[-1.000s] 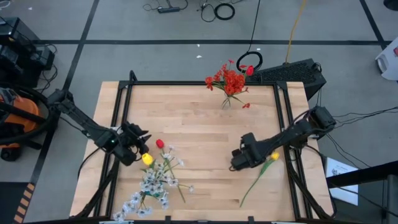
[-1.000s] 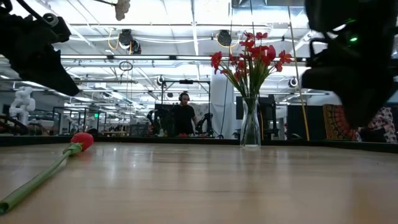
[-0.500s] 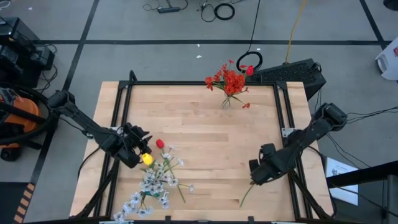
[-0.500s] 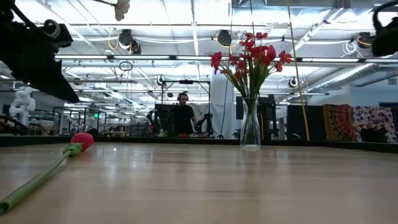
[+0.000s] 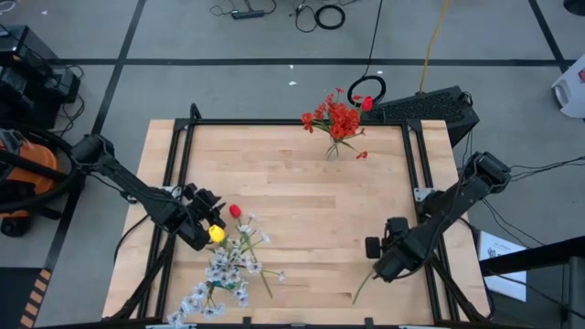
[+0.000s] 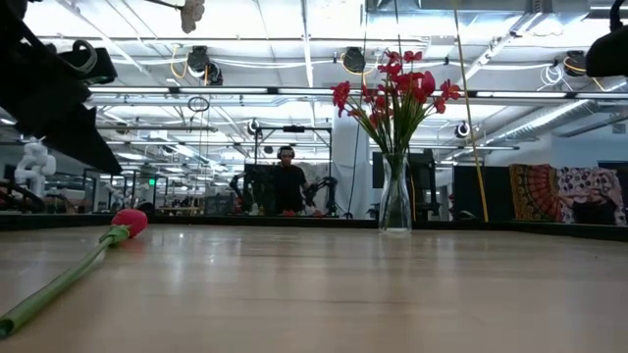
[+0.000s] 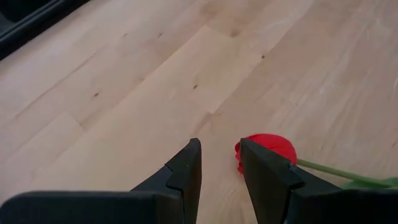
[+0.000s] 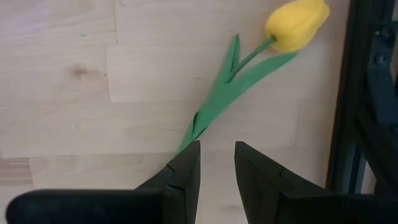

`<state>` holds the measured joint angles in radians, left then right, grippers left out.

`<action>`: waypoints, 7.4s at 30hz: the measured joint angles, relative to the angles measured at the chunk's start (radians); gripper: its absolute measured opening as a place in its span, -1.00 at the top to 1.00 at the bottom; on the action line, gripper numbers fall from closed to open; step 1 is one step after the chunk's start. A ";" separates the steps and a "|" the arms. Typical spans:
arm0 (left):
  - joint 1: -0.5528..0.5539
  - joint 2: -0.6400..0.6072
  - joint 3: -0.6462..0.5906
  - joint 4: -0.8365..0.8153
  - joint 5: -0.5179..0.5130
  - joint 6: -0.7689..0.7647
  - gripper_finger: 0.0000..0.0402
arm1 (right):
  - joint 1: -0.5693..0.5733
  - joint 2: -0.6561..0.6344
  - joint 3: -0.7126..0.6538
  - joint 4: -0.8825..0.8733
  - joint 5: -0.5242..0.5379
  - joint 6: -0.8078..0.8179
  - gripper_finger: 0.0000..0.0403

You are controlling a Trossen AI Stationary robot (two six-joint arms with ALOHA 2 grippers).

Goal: Sort flowers into vase by color
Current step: Put the yellow flower into the blue flower vase

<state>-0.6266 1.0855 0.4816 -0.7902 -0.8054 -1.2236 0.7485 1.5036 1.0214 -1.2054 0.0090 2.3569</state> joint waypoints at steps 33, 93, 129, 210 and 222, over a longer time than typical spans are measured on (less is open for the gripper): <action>0.000 0.008 0.000 0.027 0.017 0.000 0.41 | 0.013 0.050 -0.308 0.512 0.024 0.026 0.55; 0.489 0.005 0.000 1.122 0.583 1.065 0.41 | -0.361 0.077 -0.310 1.901 0.706 -2.008 1.00; 0.458 0.005 0.000 1.240 0.709 1.074 0.41 | -0.514 0.323 0.132 1.883 0.506 -2.417 1.00; -0.230 -0.601 0.000 0.589 0.473 0.731 0.99 | -0.399 0.202 0.130 1.035 0.706 -1.799 0.55; -0.253 -0.515 0.042 0.735 0.459 0.759 0.99 | -0.399 0.202 0.131 1.037 0.702 -1.799 0.55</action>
<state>-0.8799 0.5701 0.5232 -0.0556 -0.3461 -0.4650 0.3492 1.7054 1.1522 -0.1688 0.7113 0.5575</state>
